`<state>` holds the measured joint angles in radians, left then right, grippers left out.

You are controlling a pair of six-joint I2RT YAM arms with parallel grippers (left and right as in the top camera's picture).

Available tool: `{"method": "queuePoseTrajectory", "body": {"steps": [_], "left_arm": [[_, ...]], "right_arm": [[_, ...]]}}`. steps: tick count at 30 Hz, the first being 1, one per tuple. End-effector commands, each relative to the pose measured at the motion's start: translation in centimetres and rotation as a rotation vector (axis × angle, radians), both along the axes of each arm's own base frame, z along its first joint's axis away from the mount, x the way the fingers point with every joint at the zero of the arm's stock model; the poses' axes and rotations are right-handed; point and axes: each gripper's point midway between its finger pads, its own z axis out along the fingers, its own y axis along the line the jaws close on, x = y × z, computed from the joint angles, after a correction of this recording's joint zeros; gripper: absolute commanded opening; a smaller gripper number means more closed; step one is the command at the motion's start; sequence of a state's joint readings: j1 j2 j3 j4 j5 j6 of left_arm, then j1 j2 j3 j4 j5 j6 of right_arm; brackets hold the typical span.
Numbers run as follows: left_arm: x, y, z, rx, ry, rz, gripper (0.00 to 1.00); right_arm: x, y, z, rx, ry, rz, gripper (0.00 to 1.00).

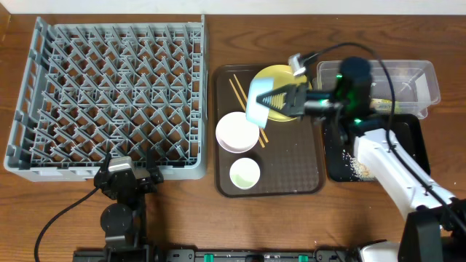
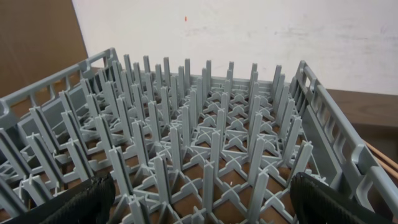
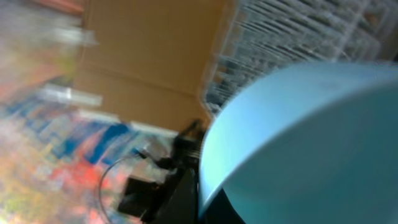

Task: Sort waste into correct bins and load items into the dishwasher
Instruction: 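Carry the empty blue bowl back and set it on the brown tray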

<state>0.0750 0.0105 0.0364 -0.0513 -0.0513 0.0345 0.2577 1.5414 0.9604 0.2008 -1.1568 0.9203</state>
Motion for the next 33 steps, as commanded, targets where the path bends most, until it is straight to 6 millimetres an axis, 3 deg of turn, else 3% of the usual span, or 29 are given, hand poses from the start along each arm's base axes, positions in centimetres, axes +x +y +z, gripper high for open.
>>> {"method": "queuePoseTrajectory", "body": {"steps": [1, 3, 9, 15, 22, 33], "left_arm": [[0.0, 0.1, -1.8, 0.011, 0.043, 0.001, 0.91], [0.0, 0.1, -1.8, 0.011, 0.043, 0.001, 0.91], [0.0, 0.1, -1.8, 0.011, 0.043, 0.001, 0.91], [0.0, 0.1, -1.8, 0.011, 0.043, 0.001, 0.91], [0.0, 0.1, -1.8, 0.011, 0.043, 0.001, 0.91], [0.0, 0.1, -1.8, 0.011, 0.043, 0.001, 0.91]], "right_arm": [[2.1, 0.5, -1.2, -0.212, -0.24, -0.107, 0.02], [2.3, 0.6, -1.5, -0.328, -0.277, -0.11, 0.01], [3.4, -0.9, 1.3, -0.599, -0.358, -0.178, 0.01], [2.5, -2.5, 0.1, -0.901, -0.399, -0.205, 0.01], [-0.9, -2.8, -6.4, -1.101, -0.229, -0.044, 0.01], [-4.2, -3.9, -16.6, -1.297, 0.063, 0.127, 0.01]]}}
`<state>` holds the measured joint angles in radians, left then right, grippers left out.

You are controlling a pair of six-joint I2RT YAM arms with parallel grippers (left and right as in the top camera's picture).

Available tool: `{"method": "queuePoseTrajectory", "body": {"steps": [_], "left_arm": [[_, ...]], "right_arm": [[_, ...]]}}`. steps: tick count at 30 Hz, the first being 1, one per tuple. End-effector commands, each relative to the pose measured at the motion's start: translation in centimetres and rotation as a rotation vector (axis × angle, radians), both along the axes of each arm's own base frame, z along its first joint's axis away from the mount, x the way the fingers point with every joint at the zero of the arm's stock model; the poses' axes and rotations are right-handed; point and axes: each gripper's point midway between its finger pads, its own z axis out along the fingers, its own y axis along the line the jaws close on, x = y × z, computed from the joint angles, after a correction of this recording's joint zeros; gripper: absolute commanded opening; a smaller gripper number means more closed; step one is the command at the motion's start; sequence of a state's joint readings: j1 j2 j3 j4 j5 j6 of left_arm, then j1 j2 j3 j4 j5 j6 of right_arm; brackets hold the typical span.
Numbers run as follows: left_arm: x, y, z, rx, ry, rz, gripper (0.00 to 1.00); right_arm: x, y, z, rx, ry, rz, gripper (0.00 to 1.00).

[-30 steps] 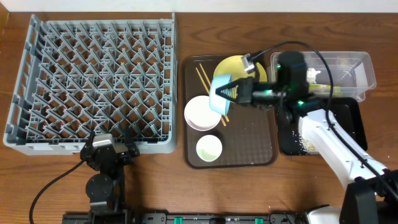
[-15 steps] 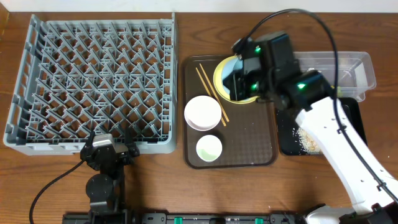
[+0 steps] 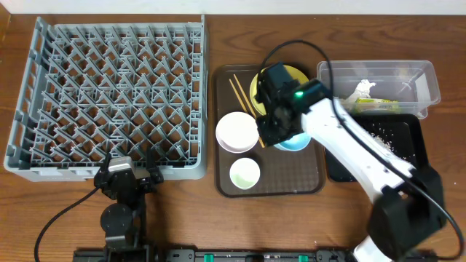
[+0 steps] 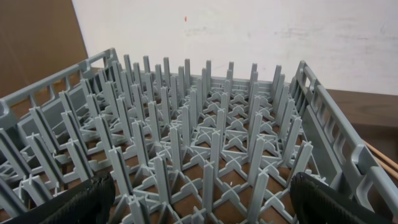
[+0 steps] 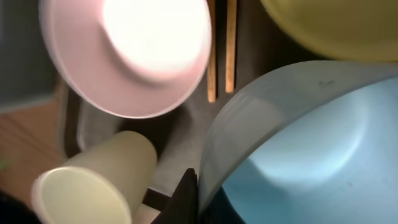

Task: Sort waste into correct bins and load items into the dishwasher
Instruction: 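Carry the empty blue bowl back and set it on the brown tray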

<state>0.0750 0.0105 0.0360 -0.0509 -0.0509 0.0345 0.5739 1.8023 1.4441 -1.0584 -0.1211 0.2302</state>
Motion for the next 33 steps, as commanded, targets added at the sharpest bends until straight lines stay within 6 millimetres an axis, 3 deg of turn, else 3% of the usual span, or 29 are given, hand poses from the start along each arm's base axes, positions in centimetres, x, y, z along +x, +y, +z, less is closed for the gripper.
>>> {"method": "queuePoseTrajectory", "body": {"steps": [1, 6, 12, 18, 20, 22, 24, 29, 33], "left_arm": [[0.0, 0.1, -1.8, 0.011, 0.043, 0.002, 0.91], [0.0, 0.1, -1.8, 0.011, 0.043, 0.002, 0.91], [0.0, 0.1, -1.8, 0.011, 0.043, 0.002, 0.91], [0.0, 0.1, -1.8, 0.011, 0.043, 0.002, 0.91], [0.0, 0.1, -1.8, 0.011, 0.043, 0.002, 0.91], [0.0, 0.1, -1.8, 0.011, 0.043, 0.002, 0.91], [0.0, 0.1, -1.8, 0.011, 0.043, 0.002, 0.91], [0.0, 0.1, -1.8, 0.011, 0.043, 0.002, 0.91], [0.0, 0.1, -1.8, 0.011, 0.043, 0.002, 0.91]], "right_arm": [[-1.3, -0.8, -3.2, -0.074, 0.084, -0.032, 0.01], [-2.2, -1.5, -5.2, -0.117, 0.146, -0.043, 0.01], [-1.9, -3.3, -5.5, -0.214, 0.119, -0.111, 0.01], [-1.8, -3.6, -5.8, -0.229, 0.112, -0.111, 0.01], [-1.8, -3.8, -5.9, -0.24, 0.107, -0.111, 0.11], [-1.8, -3.8, -5.9, -0.24, 0.108, -0.106, 0.34], [-1.8, -3.8, -5.9, -0.24, 0.108, -0.097, 0.41], [-1.2, -2.4, -5.0, -0.17, 0.105, -0.089, 0.43], [1.3, 0.1, -0.9, -0.043, 0.053, -0.046, 0.44]]}}
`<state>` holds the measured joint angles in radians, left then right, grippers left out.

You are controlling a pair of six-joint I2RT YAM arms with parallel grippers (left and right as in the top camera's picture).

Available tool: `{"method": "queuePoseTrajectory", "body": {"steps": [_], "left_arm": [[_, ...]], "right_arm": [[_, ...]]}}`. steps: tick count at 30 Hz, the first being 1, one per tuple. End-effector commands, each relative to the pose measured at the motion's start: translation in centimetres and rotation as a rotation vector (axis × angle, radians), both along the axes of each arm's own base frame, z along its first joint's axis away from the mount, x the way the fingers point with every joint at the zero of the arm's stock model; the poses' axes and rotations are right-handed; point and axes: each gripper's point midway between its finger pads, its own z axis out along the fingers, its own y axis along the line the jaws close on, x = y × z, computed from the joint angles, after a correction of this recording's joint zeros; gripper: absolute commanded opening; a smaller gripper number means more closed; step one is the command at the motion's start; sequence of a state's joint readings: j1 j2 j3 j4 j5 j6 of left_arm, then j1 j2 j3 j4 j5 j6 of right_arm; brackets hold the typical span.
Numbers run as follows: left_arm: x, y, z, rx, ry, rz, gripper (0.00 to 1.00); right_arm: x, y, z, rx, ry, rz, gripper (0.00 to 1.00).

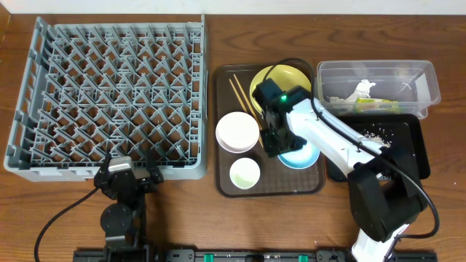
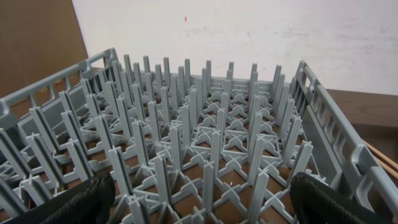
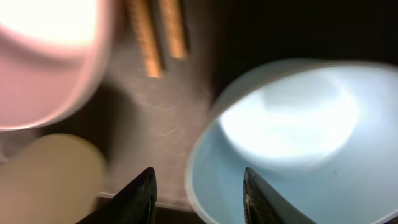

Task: Sort waste into correct bins and load items into the dishwasher
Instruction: 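Carry the empty blue bowl back and set it on the brown tray, then grasp the white cup with the right gripper and lift it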

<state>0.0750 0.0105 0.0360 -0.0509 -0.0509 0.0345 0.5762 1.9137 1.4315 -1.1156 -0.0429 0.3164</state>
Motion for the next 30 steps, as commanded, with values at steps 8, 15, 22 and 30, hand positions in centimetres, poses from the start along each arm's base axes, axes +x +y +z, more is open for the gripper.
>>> {"method": "queuePoseTrajectory", "body": {"steps": [8, 15, 22, 30], "left_arm": [[0.0, 0.1, -1.8, 0.011, 0.043, 0.002, 0.91], [0.0, 0.1, -1.8, 0.011, 0.043, 0.002, 0.91], [0.0, 0.1, -1.8, 0.011, 0.043, 0.002, 0.91], [0.0, 0.1, -1.8, 0.011, 0.043, 0.002, 0.91]], "right_arm": [[2.9, 5.0, 10.8, 0.274, -0.098, 0.212, 0.59], [-2.0, 5.7, 6.3, 0.203, 0.048, 0.272, 0.54], [-5.4, 4.8, 2.5, 0.14, 0.155, 0.269, 0.47], [-5.2, 5.4, 1.4, 0.154, 0.127, 0.258, 0.38]]}}
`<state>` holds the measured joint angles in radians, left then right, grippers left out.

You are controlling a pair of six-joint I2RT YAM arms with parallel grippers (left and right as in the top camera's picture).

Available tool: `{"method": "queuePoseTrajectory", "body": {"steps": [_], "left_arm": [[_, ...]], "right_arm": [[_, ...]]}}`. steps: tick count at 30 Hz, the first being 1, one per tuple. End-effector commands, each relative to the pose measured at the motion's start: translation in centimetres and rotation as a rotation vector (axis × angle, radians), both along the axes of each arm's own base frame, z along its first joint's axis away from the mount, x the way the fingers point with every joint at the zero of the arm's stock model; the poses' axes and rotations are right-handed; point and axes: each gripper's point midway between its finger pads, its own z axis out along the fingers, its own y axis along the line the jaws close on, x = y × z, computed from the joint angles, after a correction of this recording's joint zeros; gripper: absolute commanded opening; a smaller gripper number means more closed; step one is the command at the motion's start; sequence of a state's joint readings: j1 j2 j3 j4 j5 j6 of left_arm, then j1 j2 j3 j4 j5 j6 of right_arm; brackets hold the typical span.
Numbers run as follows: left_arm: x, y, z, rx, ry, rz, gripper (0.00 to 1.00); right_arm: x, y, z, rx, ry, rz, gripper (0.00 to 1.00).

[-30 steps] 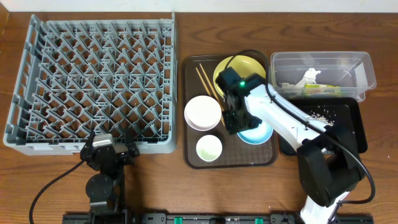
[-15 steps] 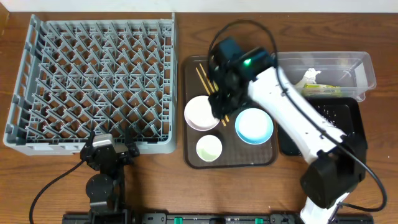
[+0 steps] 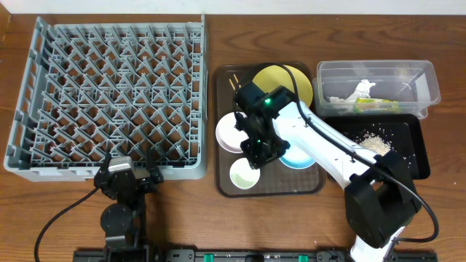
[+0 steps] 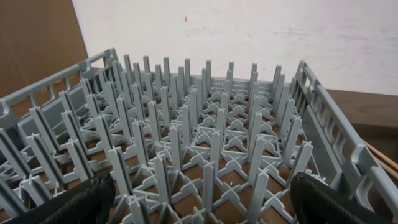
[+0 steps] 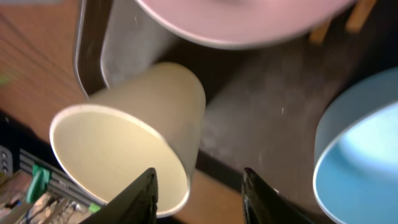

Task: Sort waste into correct bins and load items into the dishwasher
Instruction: 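Grasp the white cup with the right gripper and lift it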

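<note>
My right gripper (image 3: 259,154) hangs open over the brown tray (image 3: 309,186), just above the cream cup (image 3: 244,175). In the right wrist view the cup (image 5: 124,149) stands upright, its right rim reaching in between my fingers (image 5: 144,194), and nothing is gripped. The blue bowl (image 3: 300,157) sits upright on the tray to the right, also seen as the blue bowl (image 5: 360,162). The pink bowl (image 3: 231,131) and the yellow plate (image 3: 285,78) lie further back, with chopsticks (image 3: 234,81) beside them. My left gripper (image 4: 202,208) rests open at the near edge of the grey dish rack (image 3: 109,94).
A clear plastic bin (image 3: 375,86) with scraps stands at the back right. In front of it a black tray (image 3: 386,149) holds scattered rice. My right arm crosses over the tray's right half.
My right gripper has moved from over the blue bowl to the left and nearer, now over the cream cup. It stays open. The blue bowl lies where it was.
My right gripper first held the blue bowl tilted in the air above the tray. Then it held the bowl low on the tray. Then it was open with the bowl set down. Now it is over the cream cup. The left arm stayed still.
</note>
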<state>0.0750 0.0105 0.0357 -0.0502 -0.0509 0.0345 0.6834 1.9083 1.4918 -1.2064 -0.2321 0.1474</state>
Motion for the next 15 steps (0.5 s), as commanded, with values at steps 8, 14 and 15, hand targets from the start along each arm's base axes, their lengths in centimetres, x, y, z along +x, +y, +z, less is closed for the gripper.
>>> {"method": "queuePoseTrajectory", "body": {"steps": [8, 14, 15], "left_arm": [[0.0, 0.1, -1.8, 0.011, 0.044, 0.002, 0.91], [0.0, 0.1, -1.8, 0.011, 0.044, 0.002, 0.91], [0.0, 0.1, -1.8, 0.011, 0.044, 0.002, 0.91]], "right_arm": [[-1.6, 0.3, -4.0, -0.014, 0.0, -0.03, 0.2], [-1.5, 0.1, -3.9, -0.018, 0.005, -0.039, 0.01], [-1.5, -0.1, -3.6, -0.024, 0.012, -0.042, 0.01]]}}
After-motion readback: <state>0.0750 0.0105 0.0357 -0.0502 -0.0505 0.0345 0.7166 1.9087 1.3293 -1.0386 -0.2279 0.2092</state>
